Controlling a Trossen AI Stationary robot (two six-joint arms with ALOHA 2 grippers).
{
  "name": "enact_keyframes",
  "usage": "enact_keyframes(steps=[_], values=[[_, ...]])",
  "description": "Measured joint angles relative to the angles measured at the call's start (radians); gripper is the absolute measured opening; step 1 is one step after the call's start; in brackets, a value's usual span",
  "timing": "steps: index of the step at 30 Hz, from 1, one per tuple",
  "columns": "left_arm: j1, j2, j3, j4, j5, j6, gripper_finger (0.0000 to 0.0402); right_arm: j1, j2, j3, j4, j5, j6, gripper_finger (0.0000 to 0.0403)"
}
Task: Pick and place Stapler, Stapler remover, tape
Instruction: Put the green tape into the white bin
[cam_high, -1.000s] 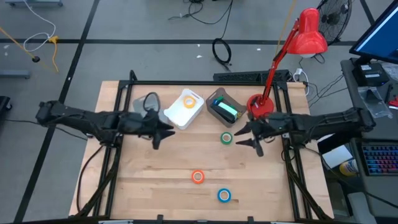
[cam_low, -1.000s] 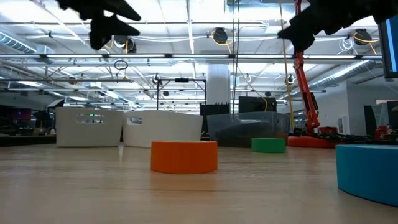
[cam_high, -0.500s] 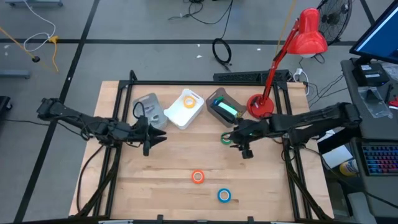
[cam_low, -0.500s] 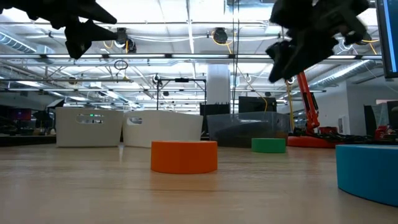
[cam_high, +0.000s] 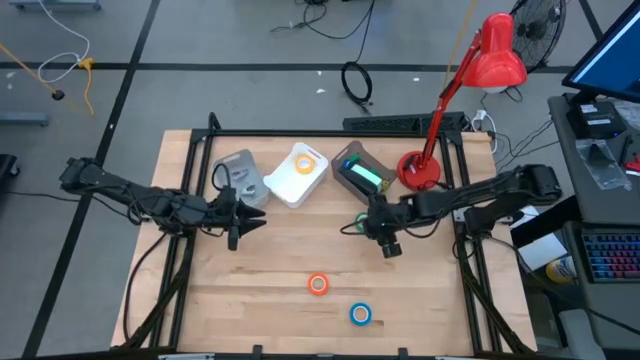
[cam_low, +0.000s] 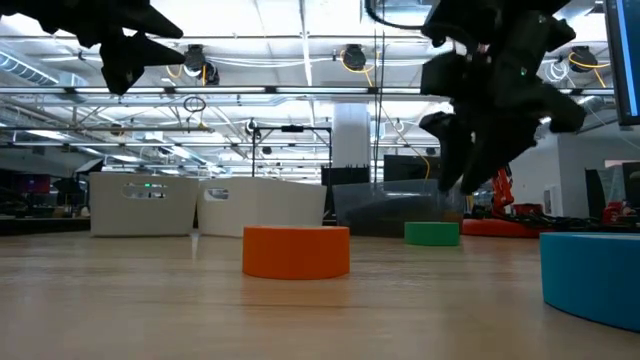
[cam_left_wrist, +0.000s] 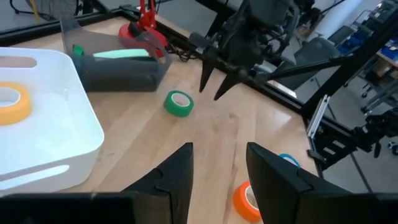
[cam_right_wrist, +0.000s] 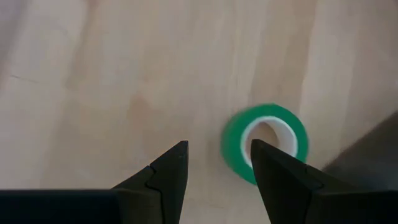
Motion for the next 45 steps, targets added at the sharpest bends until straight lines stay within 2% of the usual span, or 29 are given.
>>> enact_keyframes(steps=[4, 13, 19, 27, 33, 41, 45], values=[[0.000, 0.001, 0.000, -0.002, 0.000, -0.001, 0.0150, -0.003, 0.039, 0.000, 0.002, 0.056, -0.045, 0.0166], [0.000, 0.001, 0.000, -0.002, 0.000, -0.002, 0.0150, -0.037, 0.117, 0.000, 0.012, 0.053, -0.093, 0.0166], [0.001, 0.001, 0.000, -0.001, 0.000, 0.002, 0.0150, -0.056, 0.118, 0.000, 0.008, 0.054, -0.113, 0.0165], [0.001, 0.001, 0.000, -0.001, 0.000, 0.003, 0.0150, -0.060, 0.118, 0.000, 0.012, 0.047, -0.141, 0.0143], [0.001, 0.001, 0.000, -0.001, 0.000, 0.002, 0.0150, -0.060, 0.120, 0.000, 0.016, 0.047, -0.153, 0.0145], [0.001, 0.001, 0.000, 0.000, 0.000, 0.002, 0.0150, -0.059, 0.209, 0.002, 0.063, 0.031, -0.164, 0.0152], [0.001, 0.001, 0.002, 0.000, 0.000, -0.005, 0.0150, -0.059, 0.221, 0.003, 0.056, 0.026, -0.149, 0.0138]])
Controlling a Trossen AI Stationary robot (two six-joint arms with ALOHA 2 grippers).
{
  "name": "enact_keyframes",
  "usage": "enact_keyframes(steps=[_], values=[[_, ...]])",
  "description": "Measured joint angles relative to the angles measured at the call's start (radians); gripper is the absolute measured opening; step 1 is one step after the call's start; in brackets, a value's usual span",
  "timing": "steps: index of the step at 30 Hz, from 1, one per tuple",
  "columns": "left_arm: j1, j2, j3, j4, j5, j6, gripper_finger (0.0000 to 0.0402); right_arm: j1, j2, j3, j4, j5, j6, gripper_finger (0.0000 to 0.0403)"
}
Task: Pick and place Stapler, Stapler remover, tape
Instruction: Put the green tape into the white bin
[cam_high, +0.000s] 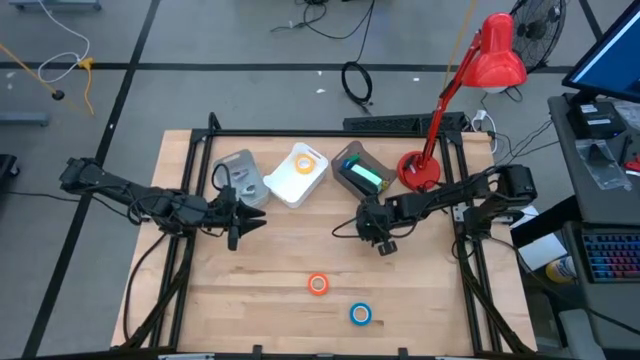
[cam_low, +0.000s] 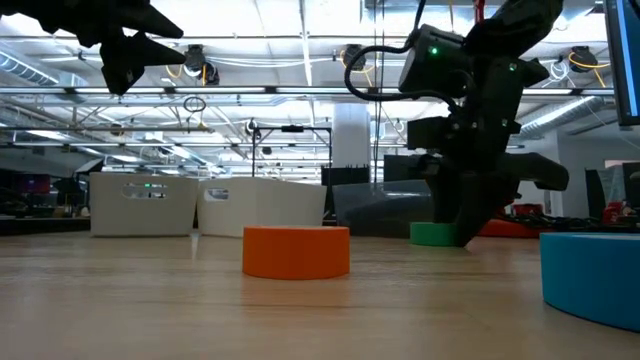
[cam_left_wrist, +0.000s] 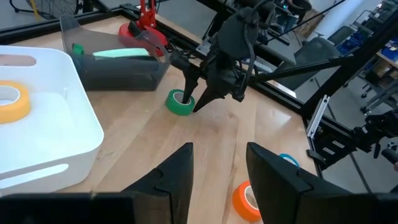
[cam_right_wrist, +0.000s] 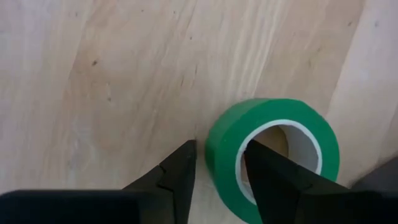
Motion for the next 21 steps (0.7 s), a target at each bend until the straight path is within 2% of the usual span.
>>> enact_keyframes(steps=[8, 15, 21], values=[[0.000, 0.000, 0.000, 0.002, 0.000, -0.001, 0.0150, 0.000, -0.037, -0.006, -0.034, -0.001, 0.041, 0.0090], [0.001, 0.000, 0.000, 0.035, 0.000, -0.001, 0.0150, 0.004, -0.135, -0.006, -0.047, -0.012, 0.143, 0.0035], [0.001, 0.000, 0.000, 0.162, -0.004, 0.016, 0.0150, 0.006, -0.285, -0.006, 0.061, -0.160, 0.276, 0.0034]])
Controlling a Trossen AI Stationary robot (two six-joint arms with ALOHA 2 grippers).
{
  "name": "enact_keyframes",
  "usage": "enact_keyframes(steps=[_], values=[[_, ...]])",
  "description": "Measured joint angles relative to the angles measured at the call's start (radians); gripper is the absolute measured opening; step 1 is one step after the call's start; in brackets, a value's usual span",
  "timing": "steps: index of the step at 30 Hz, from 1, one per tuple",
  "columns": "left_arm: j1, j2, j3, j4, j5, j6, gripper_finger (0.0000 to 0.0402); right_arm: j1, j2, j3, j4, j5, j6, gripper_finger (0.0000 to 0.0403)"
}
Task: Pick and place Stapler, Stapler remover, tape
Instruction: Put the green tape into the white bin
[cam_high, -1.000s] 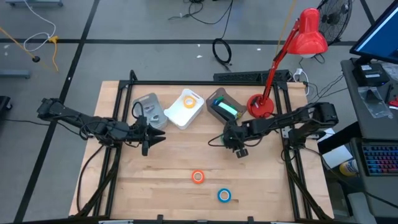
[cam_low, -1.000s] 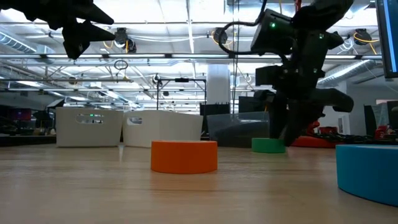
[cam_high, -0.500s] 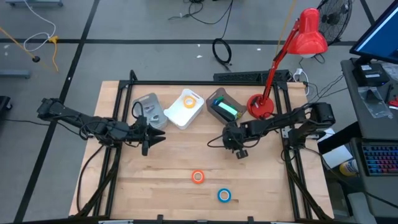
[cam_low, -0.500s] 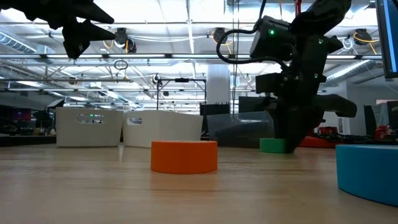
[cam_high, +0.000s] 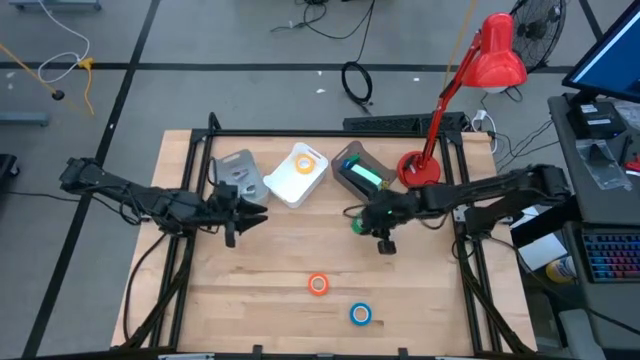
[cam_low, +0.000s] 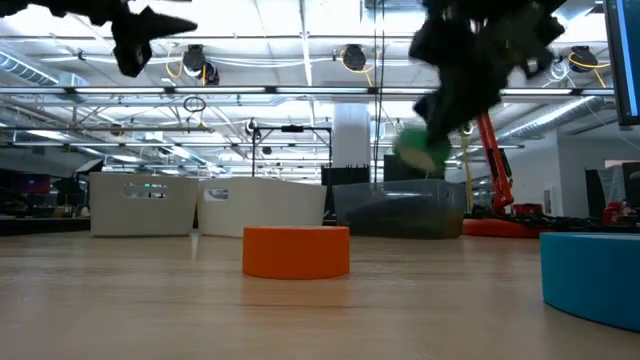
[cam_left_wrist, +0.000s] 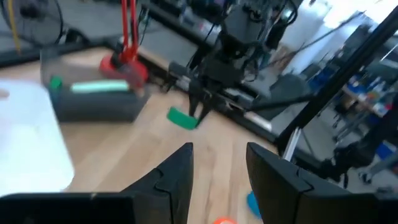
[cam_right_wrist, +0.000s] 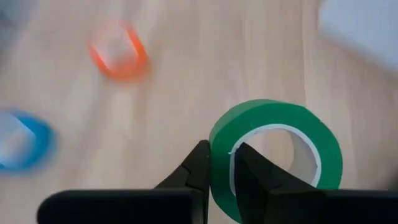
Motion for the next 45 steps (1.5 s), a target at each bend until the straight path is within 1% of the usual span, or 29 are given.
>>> enact_keyframes(steps=[3, 6, 11, 15, 18, 22, 27, 28, 31, 33, 36, 39, 41, 43, 45], values=[[0.000, 0.000, 0.000, 0.085, -0.042, 0.032, 0.0150, 0.000, -0.066, 0.001, 0.134, -0.081, 0.072, 0.0034], [0.000, 0.005, 0.000, 0.160, -0.109, 0.065, 0.0150, 0.000, -0.111, 0.001, 0.299, -0.147, 0.119, 0.0034], [0.001, 0.044, 0.000, 0.262, -0.188, 0.036, 0.0150, -0.001, -0.134, 0.002, 0.540, -0.255, 0.176, 0.0034], [0.001, 0.127, 0.000, 0.374, -0.169, 0.014, 0.0150, -0.015, -0.118, 0.002, 0.686, -0.354, 0.242, 0.0034], [0.001, 0.215, 0.006, 0.478, -0.149, 0.011, 0.0150, -0.030, -0.094, 0.002, 0.773, -0.414, 0.315, 0.0034], [0.001, 0.326, 0.007, 0.613, -0.109, 0.057, 0.0150, -0.045, -0.045, 0.002, 0.921, -0.470, 0.445, 0.0034], [0.001, 0.431, 0.008, 0.754, -0.108, 0.101, 0.0150, -0.046, 0.027, 0.002, 1.091, -0.476, 0.595, 0.0034], [0.001, 0.450, 0.017, 0.758, -0.115, 0.114, 0.0150, -0.046, 0.042, 0.002, 1.128, -0.475, 0.627, 0.0034], [0.001, 0.500, 0.078, 0.719, -0.125, 0.178, 0.0149, -0.046, 0.085, 0.002, 1.209, -0.471, 0.708, 0.0034], [0.001, 0.536, 0.146, 0.672, -0.126, 0.242, 0.0150, -0.046, 0.110, 0.002, 1.238, -0.467, 0.748, 0.0034], [0.001, 0.577, 0.254, 0.512, -0.150, 0.306, 0.0149, -0.046, 0.135, 0.002, 1.257, -0.439, 0.773, 0.0034], [0.007, 0.607, 0.355, 0.336, -0.179, 0.307, 0.0149, -0.046, 0.140, 0.002, 1.248, -0.414, 0.771, 0.0034], [0.007, 0.618, 0.406, 0.249, -0.192, 0.299, 0.0149, -0.046, 0.138, 0.001, 1.249, -0.405, 0.757, 0.0034], [0.006, 0.618, 0.436, 0.193, -0.198, 0.300, 0.0149, -0.045, 0.137, 0.001, 1.250, -0.387, 0.743, 0.0034], [0.007, 0.619, 0.446, 0.172, -0.219, 0.299, 0.0149, -0.045, 0.137, 0.001, 1.252, -0.370, 0.742, 0.0034]])
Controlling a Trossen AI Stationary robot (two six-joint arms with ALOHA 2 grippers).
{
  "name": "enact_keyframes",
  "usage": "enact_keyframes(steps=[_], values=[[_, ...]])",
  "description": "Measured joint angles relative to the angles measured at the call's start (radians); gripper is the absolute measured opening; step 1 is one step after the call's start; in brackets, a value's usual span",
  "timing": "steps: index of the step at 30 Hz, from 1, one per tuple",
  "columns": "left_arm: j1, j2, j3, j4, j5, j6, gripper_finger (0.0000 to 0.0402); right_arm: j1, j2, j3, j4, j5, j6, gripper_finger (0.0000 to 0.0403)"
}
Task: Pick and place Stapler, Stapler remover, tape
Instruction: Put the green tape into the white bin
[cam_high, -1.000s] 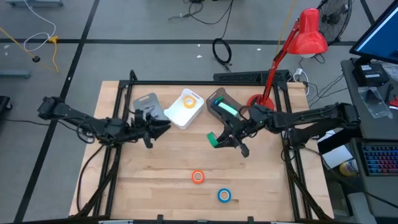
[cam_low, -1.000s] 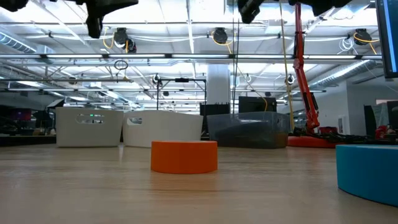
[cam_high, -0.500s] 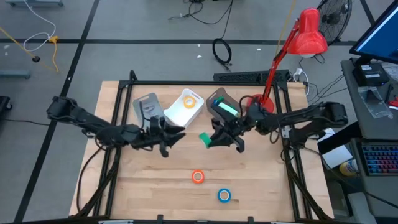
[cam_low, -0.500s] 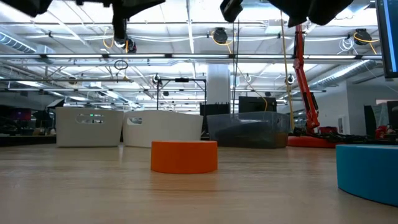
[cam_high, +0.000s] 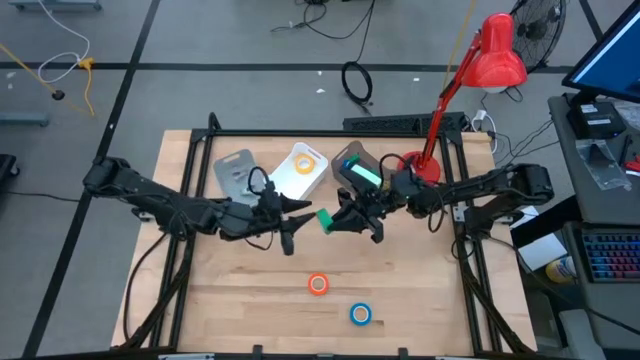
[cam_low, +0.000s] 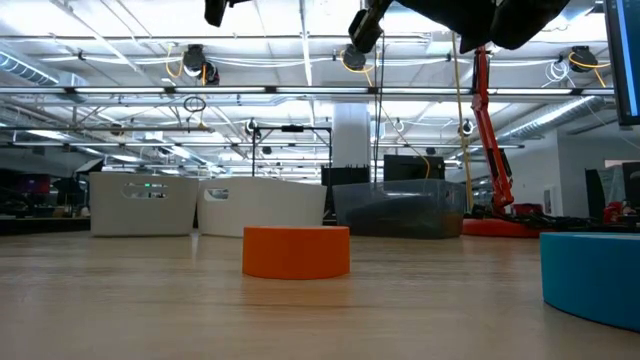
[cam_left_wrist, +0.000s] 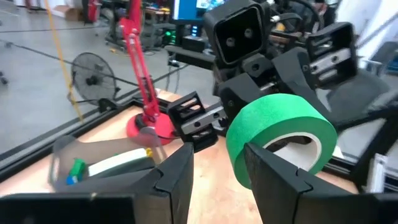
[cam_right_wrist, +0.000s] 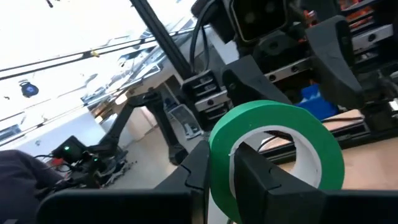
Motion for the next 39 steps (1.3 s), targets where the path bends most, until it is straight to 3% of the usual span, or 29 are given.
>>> enact_keyframes(steps=[23, 39], values=[[0.002, 0.005, 0.000, -0.029, 0.007, -0.048, 0.0150, -0.026, 0.001, 0.002, -0.025, 0.094, -0.048, 0.0034], [0.087, 0.002, 0.001, -0.112, 0.037, -0.079, 0.0150, -0.026, 0.003, 0.001, -0.040, 0.065, -0.038, 0.0034]])
